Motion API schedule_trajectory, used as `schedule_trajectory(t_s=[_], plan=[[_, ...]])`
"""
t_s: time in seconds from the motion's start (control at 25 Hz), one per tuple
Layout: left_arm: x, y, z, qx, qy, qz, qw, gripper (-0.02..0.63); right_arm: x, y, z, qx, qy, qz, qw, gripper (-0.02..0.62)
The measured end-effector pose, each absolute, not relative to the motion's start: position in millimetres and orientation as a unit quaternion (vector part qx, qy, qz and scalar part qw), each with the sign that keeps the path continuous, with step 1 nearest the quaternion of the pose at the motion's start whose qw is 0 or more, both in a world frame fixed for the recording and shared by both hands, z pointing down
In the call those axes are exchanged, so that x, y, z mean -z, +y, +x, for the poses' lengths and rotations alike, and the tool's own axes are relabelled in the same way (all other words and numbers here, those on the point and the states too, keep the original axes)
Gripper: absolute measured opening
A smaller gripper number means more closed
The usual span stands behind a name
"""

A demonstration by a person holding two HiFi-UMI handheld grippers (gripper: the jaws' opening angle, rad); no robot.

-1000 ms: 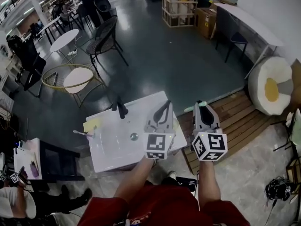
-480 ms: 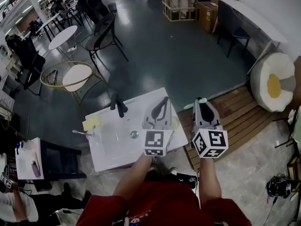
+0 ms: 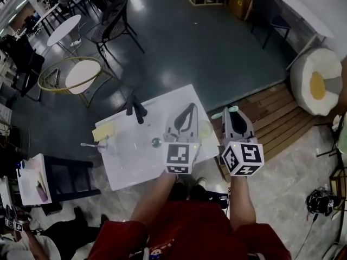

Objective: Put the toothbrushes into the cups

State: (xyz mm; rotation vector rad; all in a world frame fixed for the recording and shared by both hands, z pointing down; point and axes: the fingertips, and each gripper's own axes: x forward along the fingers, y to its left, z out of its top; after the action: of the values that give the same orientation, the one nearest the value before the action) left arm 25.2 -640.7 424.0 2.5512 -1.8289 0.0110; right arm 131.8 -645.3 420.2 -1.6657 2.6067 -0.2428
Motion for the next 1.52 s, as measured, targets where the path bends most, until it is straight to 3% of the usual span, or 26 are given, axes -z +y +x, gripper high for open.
schedule_trajectory(t_s=[1.52], plan=[[-558, -640, 15, -0.070, -0.572, 0.810, 0.113, 0.028, -590, -652, 114, 0.200, 0.810, -0.545, -0.083, 0.044]])
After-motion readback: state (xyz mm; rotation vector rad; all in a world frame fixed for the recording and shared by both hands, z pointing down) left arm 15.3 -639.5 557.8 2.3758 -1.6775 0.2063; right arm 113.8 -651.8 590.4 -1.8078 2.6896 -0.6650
